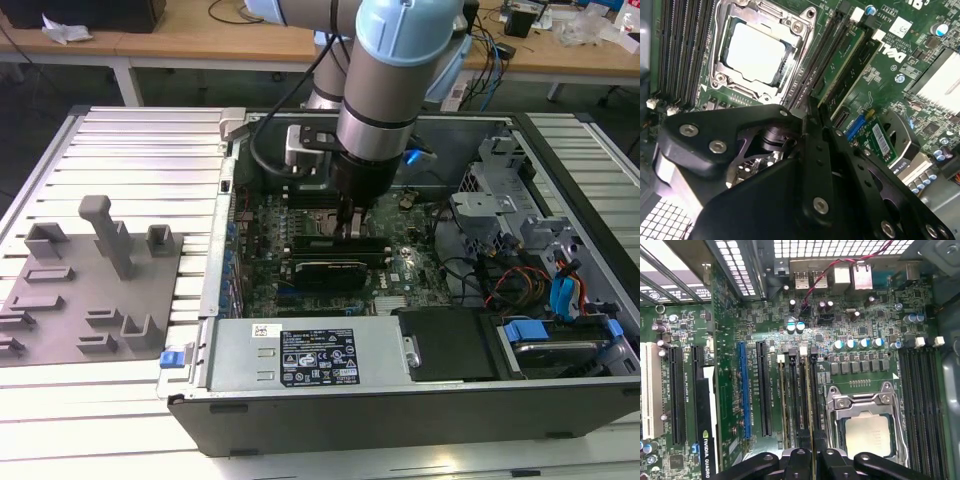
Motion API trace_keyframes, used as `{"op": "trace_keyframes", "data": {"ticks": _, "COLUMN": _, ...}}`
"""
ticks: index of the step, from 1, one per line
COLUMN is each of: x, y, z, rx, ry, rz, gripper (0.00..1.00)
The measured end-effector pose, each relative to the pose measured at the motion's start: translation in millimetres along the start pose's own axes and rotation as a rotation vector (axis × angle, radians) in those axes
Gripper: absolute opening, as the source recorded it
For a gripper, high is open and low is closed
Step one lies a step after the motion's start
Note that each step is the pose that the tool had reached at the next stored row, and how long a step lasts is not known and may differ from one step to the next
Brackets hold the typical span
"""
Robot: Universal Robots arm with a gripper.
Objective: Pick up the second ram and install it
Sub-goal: 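Insert the second ram into the second slot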
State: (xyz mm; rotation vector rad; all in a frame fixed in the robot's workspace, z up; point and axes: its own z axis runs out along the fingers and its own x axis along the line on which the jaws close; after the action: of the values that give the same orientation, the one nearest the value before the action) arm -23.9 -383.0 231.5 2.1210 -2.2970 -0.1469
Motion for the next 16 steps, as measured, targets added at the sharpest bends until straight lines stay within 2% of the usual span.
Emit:
{"op": "trace_keyframes", "data": {"ticks": 3, "x": 0.2, "y": 0.0, "z": 3.7, "rx": 0.0, "ry": 0.0, "rz": 0.0, "gripper": 0.14}}
{"op": "trace_keyframes", "data": {"ticks": 16, "x": 0.4, "y": -0.6, "z": 6.6, "rx": -0.0001, "ry": 0.0004, "rz": -0.002, "gripper": 0.14}}
